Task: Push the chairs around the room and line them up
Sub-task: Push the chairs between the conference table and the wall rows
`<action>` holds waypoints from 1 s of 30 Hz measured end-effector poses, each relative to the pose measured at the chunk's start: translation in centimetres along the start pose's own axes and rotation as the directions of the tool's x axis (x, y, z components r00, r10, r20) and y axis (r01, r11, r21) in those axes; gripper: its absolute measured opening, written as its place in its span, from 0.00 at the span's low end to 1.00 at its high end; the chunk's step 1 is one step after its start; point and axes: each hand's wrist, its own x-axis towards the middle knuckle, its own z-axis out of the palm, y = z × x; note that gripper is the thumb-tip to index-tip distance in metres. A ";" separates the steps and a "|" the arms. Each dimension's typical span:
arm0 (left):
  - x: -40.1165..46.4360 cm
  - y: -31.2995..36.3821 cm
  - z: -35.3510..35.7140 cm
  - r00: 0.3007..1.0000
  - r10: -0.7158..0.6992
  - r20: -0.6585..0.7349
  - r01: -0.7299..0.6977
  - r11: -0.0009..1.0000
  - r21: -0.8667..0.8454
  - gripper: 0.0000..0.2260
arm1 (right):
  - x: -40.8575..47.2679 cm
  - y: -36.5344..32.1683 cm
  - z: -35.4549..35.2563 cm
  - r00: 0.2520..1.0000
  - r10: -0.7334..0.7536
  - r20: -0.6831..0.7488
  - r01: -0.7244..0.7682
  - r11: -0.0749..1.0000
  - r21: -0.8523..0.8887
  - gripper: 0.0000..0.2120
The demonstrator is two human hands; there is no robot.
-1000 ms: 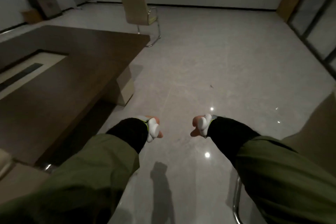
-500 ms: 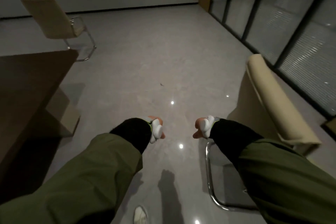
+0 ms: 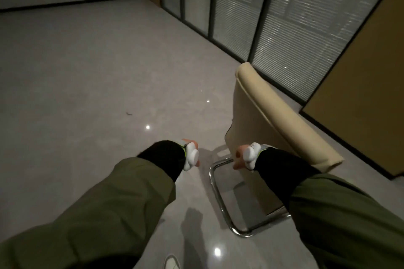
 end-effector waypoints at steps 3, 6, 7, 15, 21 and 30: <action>2.5 0.2 -2.6 0.997 0.077 -0.017 -0.076 0.997 0.016 0.20 | 0.0 0.1 -1.0 0.995 0.084 -0.052 -0.082 0.996 0.031 0.26; 4.3 1.3 -4.8 0.988 0.151 -0.021 -0.150 0.988 0.044 0.21 | -0.8 0.5 -2.5 0.985 0.144 -0.092 -0.137 0.988 0.076 0.24; 4.8 1.7 -5.4 0.984 0.179 -0.021 -0.177 0.983 0.056 0.21 | -1.1 0.7 -3.0 0.981 0.159 -0.113 -0.150 0.985 0.083 0.24; 8.0 8.8 -9.1 0.893 0.438 -0.103 -0.420 0.894 0.156 0.26 | -3.8 4.6 -7.7 0.869 0.352 -0.348 -0.305 0.934 0.185 0.17; 8.7 14.2 -11.2 0.746 0.634 -0.204 -0.521 0.747 0.413 0.36 | -5.9 8.6 -7.9 0.758 0.462 -0.461 -0.444 0.882 0.154 0.33; 12.3 18.2 -11.8 0.660 0.723 -0.204 -0.521 0.637 0.569 0.43 | -2.8 11.2 -6.8 0.771 0.488 -0.409 -0.457 0.871 0.178 0.46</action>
